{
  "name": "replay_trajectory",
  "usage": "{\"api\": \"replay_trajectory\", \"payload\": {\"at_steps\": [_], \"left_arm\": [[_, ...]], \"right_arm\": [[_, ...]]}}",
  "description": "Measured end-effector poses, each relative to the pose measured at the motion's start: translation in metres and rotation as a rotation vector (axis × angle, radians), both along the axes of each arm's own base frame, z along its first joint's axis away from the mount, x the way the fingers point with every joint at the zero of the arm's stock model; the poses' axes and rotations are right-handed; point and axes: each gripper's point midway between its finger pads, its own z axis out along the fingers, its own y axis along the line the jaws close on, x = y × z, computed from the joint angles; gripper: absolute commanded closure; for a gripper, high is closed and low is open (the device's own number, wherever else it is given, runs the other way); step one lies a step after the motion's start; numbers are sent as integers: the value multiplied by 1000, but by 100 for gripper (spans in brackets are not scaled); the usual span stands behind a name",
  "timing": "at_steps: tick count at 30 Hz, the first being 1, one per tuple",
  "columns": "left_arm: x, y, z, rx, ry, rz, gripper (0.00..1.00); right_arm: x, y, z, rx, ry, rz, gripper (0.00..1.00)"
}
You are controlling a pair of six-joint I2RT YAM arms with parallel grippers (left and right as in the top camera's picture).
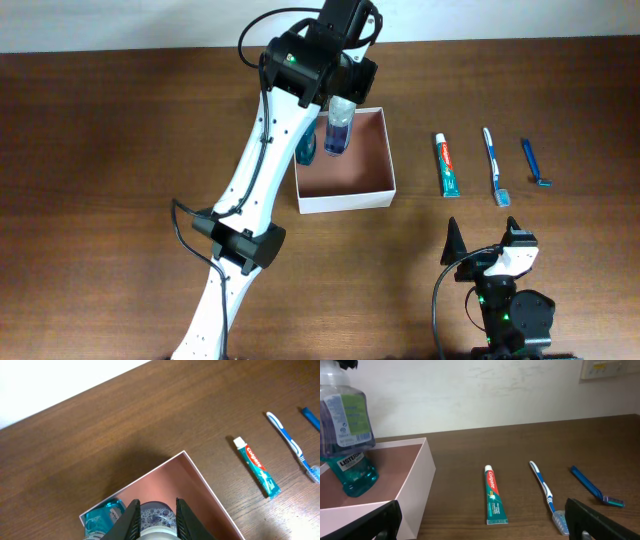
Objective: Pack container
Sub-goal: 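Lift the clear bottle and carry it over the pink box, then lower the clear bottle into the box beside the Listerine and release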
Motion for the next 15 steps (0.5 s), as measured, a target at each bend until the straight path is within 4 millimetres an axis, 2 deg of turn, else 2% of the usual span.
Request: {"api": "replay_trajectory", "payload": {"at_steps": [4, 7, 12, 15], "left_arm": [[4, -3, -19, 18, 29, 0, 92], [8, -5, -43, 40, 65, 0, 91], [13, -8, -67, 60, 98, 0, 81], [13, -8, -69, 61, 98, 1, 72]], "right_arm": [[0, 0, 0, 0, 0, 0, 2], [0, 0, 0, 0, 0, 0, 1], [0, 0, 0, 0, 0, 0, 1], [0, 0, 0, 0, 0, 0, 1]]}}
